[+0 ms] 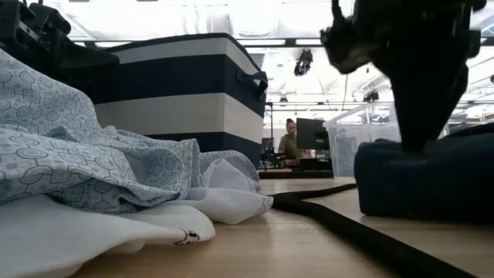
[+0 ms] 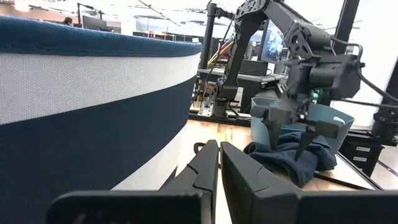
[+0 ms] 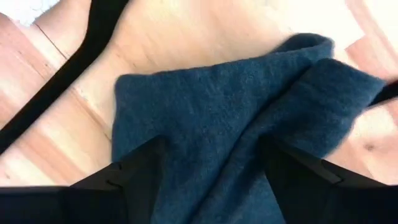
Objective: Pick & Place Cloths
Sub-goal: Put the right black boxer into the transparent bin
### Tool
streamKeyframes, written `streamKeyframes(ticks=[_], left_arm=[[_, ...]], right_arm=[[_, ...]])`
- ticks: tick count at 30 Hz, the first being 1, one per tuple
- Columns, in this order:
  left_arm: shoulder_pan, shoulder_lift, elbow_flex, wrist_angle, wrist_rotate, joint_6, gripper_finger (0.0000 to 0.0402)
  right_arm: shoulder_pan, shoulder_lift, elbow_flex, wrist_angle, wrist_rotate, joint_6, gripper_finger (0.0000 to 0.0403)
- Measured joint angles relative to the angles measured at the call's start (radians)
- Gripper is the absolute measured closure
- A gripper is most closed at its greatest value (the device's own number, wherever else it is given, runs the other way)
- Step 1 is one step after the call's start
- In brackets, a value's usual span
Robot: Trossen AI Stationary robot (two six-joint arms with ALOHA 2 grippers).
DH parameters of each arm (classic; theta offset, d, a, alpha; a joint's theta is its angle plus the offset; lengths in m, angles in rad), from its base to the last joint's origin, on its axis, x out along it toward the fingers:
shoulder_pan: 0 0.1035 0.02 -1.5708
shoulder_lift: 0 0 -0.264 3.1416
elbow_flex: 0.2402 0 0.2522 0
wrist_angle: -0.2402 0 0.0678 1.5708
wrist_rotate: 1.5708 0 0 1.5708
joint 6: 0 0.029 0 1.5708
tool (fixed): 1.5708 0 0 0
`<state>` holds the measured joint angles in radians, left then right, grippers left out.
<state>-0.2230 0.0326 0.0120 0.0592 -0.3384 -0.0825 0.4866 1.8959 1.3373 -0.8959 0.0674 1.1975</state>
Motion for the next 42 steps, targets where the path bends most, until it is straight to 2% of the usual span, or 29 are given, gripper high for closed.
streamKeyframes(ticks=[5,8,11,16,17,20,36,42], left_arm=[[0.0,0.0,0.0,0.0,0.0,0.0,0.0378],[0.0,0.001,0.0,0.0,0.0,0.0,0.0378],[-0.001,0.002,0.0,0.0,0.0,0.0,0.0378],[-0.001,0.003,0.0,0.0,0.0,0.0,0.0378],[-0.001,0.003,0.0,0.0,0.0,0.0,0.0378],[-0.001,0.003,0.0,0.0,0.0,0.0,0.0378],[0.0,0.003,0.0,0.0,0.0,0.0,0.0378],[0.0,0.003,0.0,0.0,0.0,0.0,0.0378]], right_arm=[[-0.003,0.063,0.027,-0.005,-0.02,-0.048,0.0181],[-0.007,0.103,0.054,-0.008,-0.039,-0.085,0.0212],[-0.014,0.131,0.085,-0.021,-0.05,-0.127,0.0261],[-0.026,0.151,0.137,-0.021,-0.054,-0.201,0.037],[-0.027,0.151,0.149,-0.021,-0.052,-0.222,0.038],[-0.029,0.149,0.19,-0.054,-0.023,-0.249,0.0385],[-0.03,0.146,0.573,-0.645,0.305,-0.259,0.0391],[-0.038,0.133,0.689,-0.675,0.458,-0.331,0.039]])
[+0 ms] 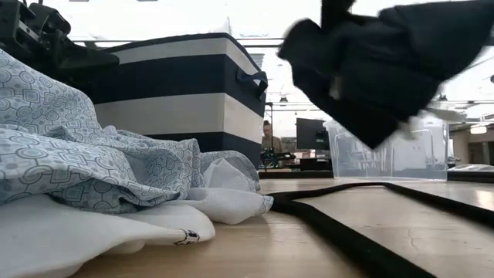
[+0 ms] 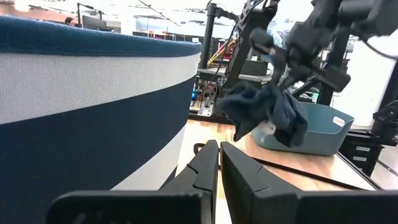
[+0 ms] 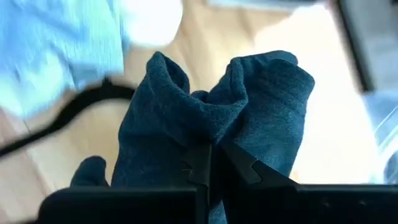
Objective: Pick & Place Cloths
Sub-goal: Put the right black boxer into the transparent bin
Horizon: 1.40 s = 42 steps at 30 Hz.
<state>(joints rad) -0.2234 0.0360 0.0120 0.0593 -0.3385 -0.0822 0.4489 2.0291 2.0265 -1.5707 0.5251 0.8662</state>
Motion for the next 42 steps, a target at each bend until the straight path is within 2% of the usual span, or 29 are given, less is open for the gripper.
streamKeyframes(ticks=[3,9,13,20,30,36,42], left_arm=[[0.001,0.0,0.0,0.0,0.0,0.0,0.0378],[0.001,0.0,0.0,0.0,0.0,0.0,0.0378],[0.001,0.0,0.0,0.0,0.0,0.0,0.0378],[0.0,0.0,0.0,0.0,0.0,0.0,0.0378],[0.0,0.0,0.0,0.0,0.0,0.0,0.0378],[0.0,0.0,0.0,0.0,0.0,0.0,0.0378],[0.0,0.0,0.0,0.0,0.0,0.0,0.0378]], right_arm=[[-0.005,-0.007,0.04,0.0,0.097,-0.025,0.039],[-0.016,-0.014,0.091,0.0,0.385,-0.03,0.039],[-0.058,-0.039,0.093,0.001,0.479,-0.029,0.039],[-0.168,-0.167,-0.016,0.0,0.512,-0.018,0.039],[-0.32,-0.433,-0.287,0.005,0.65,0.141,0.039],[-0.43,-0.541,-0.414,0.008,0.658,0.211,0.039],[-0.519,-0.588,-0.538,0.012,0.657,0.305,0.039]])
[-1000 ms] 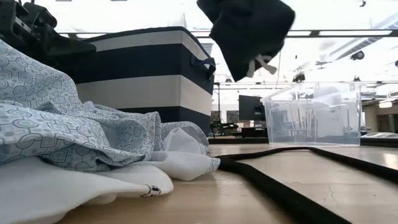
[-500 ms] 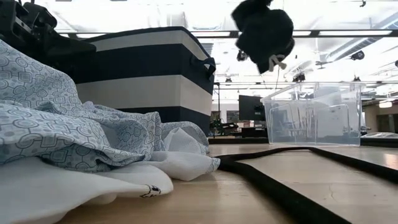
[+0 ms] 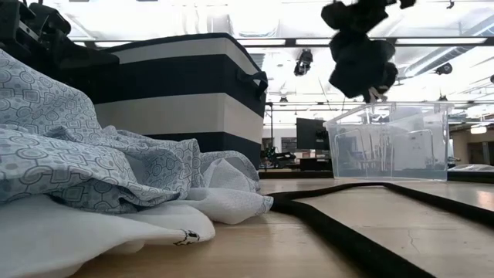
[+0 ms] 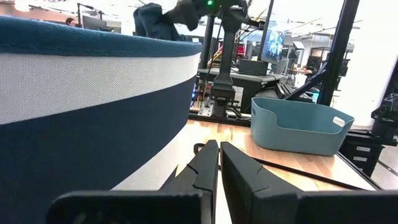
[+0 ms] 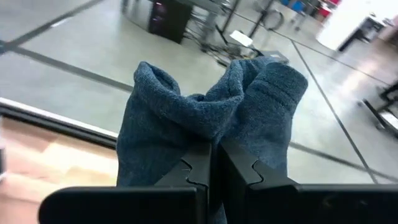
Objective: Pick & Place Cloths
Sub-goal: Put the right black boxer into the transparent bin, then put the white polo shirt into the blue bin
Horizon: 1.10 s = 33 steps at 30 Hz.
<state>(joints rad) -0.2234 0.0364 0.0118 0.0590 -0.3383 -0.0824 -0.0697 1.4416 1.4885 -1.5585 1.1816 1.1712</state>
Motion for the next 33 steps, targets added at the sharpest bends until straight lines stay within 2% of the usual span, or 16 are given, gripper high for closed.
streamKeyframes(ticks=[6,15,19,28,30,33], left_arm=[[0.0,0.0,0.0,0.0,0.0,0.0,0.0378],[0.0,0.0,0.0,0.0,0.0,0.0,0.0378],[0.0,0.0,0.0,0.0,0.0,0.0,0.0378],[0.001,0.0,0.0,0.0,0.0,0.0,0.0378],[0.001,0.0,0.0,0.0,0.0,0.0,0.0378],[0.001,0.0,0.0,0.0,0.0,0.0,0.0378]], right_arm=[[-0.065,-0.004,-0.105,0.003,-0.011,0.079,0.039],[-0.08,-0.001,-0.179,0.028,-0.027,0.089,0.0378],[-0.08,-0.002,-0.183,0.028,-0.039,0.087,0.0336],[-0.07,-0.002,-0.156,0.059,-0.057,0.073,0.0215],[-0.053,-0.002,-0.15,0.119,-0.067,0.027,0.0195],[-0.015,-0.002,-0.149,0.263,-0.09,-0.141,0.0172]])
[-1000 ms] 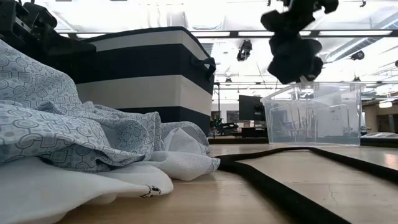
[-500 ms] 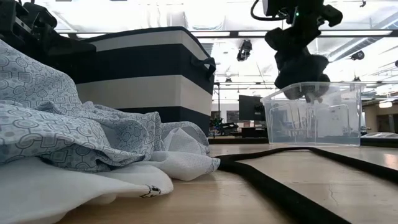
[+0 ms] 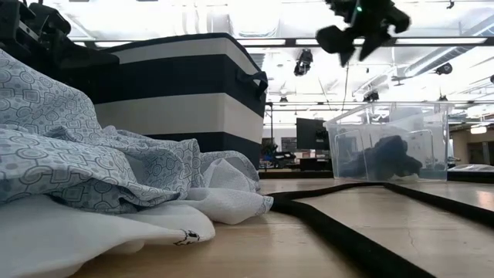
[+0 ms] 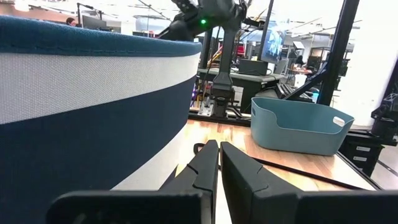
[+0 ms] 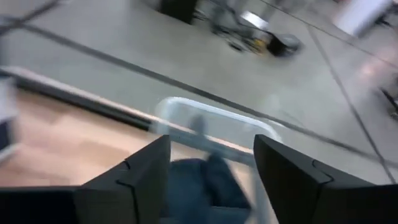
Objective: Pick & Place Cloths
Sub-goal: Put the white polo shirt into the blue bin
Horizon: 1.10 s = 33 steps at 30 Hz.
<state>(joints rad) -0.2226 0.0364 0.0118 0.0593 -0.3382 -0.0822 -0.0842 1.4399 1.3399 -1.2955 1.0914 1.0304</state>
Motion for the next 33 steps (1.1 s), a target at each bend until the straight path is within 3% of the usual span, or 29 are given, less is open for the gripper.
streamKeyframes(ticks=[3,7,18,26,31,33], left_arm=[[0.0,0.0,0.0,0.0,0.0,0.0,0.0378],[0.0,0.0,0.0,0.0,0.0,0.0,0.0378],[-0.001,0.0,0.0,0.0,0.0,0.0,0.0378],[-0.001,0.0,0.0,0.0,0.0,0.0,0.0378],[-0.001,0.0,0.0,0.0,0.0,0.0,0.0378],[-0.001,0.0,0.0,0.0,0.0,0.0,0.0378]], right_arm=[[0.051,0.0,-0.005,0.199,-0.024,-0.214,0.0155],[0.12,0.002,-0.007,0.445,-0.134,-0.436,0.0133],[0.359,0.002,-0.099,0.943,-0.235,-0.821,0.0053],[0.464,0.011,-0.259,1.355,-0.332,-0.926,0.0036],[0.492,0.125,-0.303,1.61,-0.405,-1.047,0.0039],[0.498,0.186,-0.277,1.622,-0.422,-1.065,0.0038]])
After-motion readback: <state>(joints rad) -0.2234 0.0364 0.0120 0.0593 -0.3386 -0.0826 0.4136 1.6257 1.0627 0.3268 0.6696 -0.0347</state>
